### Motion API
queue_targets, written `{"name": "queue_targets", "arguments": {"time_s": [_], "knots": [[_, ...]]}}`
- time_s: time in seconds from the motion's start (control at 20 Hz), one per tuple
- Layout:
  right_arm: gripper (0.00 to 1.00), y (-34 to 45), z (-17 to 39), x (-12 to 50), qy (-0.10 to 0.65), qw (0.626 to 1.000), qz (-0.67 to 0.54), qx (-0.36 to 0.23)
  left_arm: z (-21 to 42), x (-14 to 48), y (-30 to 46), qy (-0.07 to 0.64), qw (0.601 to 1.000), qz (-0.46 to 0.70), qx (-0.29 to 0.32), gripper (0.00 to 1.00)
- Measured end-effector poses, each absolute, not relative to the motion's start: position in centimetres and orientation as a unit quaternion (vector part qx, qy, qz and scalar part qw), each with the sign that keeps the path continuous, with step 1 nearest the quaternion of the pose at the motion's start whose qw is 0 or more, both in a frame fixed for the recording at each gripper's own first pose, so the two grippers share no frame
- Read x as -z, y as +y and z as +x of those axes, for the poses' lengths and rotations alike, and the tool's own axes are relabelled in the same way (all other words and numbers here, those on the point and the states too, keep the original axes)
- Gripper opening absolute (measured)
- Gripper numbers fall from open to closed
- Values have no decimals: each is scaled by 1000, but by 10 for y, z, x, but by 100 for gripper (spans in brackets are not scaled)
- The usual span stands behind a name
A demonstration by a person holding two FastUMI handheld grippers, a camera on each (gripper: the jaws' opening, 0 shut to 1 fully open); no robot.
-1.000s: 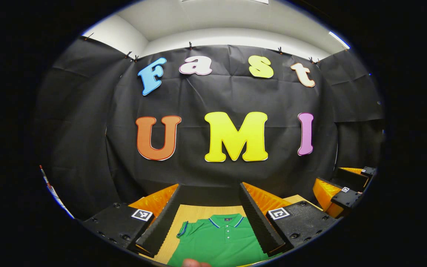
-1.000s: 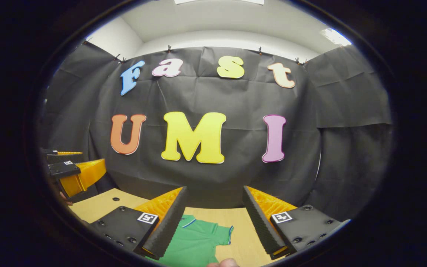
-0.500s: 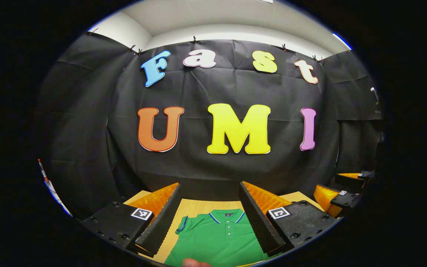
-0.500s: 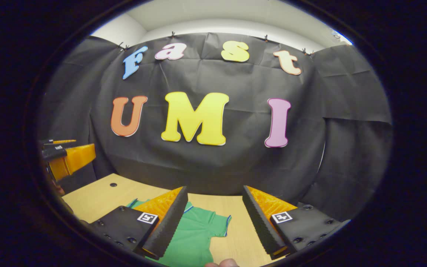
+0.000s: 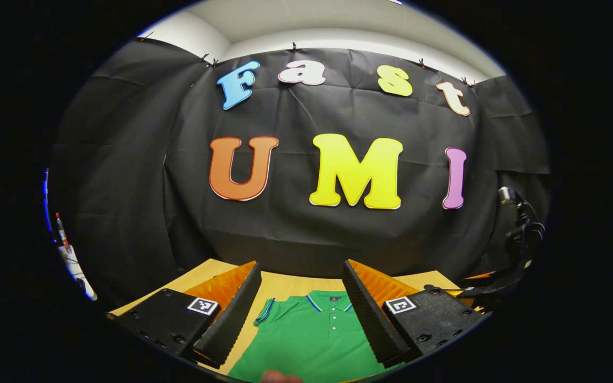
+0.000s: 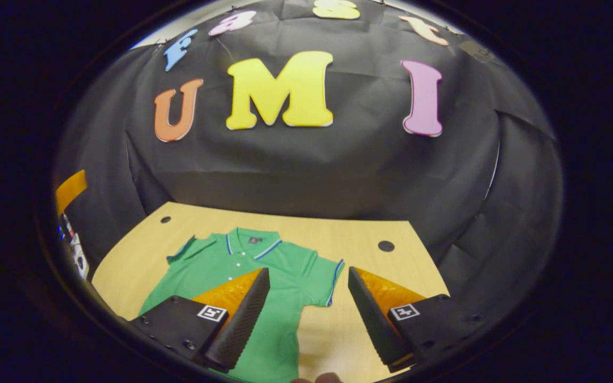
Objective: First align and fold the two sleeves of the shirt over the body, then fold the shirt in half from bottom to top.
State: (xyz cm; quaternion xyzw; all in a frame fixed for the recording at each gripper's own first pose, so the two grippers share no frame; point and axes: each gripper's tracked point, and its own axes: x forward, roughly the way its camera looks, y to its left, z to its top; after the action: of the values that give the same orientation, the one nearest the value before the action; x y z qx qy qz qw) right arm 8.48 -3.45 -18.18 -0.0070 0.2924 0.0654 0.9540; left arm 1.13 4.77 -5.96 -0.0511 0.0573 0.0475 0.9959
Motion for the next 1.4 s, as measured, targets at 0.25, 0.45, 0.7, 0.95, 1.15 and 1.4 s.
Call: {"name": "queue_targets", "arguments": {"time_s": [0.25, 0.45, 0.7, 0.95, 1.15, 1.4], "knots": [[95, -44, 136, 247, 379, 923, 29, -60, 11, 70, 51, 70, 994, -56, -59, 98], [96, -58, 158, 318, 445, 892, 68, -34, 9, 85, 59, 91, 991, -62, -78, 98], [93, -66, 179, 360, 470, 879, 77, -12, 6, 101, 64, 118, 986, -64, -94, 98], [80, -64, 190, 379, 478, 874, 82, -8, 6, 108, 66, 131, 984, -57, -102, 99], [41, -69, 192, 395, 489, 869, 79, 6, 5, 110, 65, 136, 984, -52, -101, 99], [2, -71, 196, 390, 481, 869, 111, 27, 7, 110, 63, 139, 985, -48, -95, 99]]}}
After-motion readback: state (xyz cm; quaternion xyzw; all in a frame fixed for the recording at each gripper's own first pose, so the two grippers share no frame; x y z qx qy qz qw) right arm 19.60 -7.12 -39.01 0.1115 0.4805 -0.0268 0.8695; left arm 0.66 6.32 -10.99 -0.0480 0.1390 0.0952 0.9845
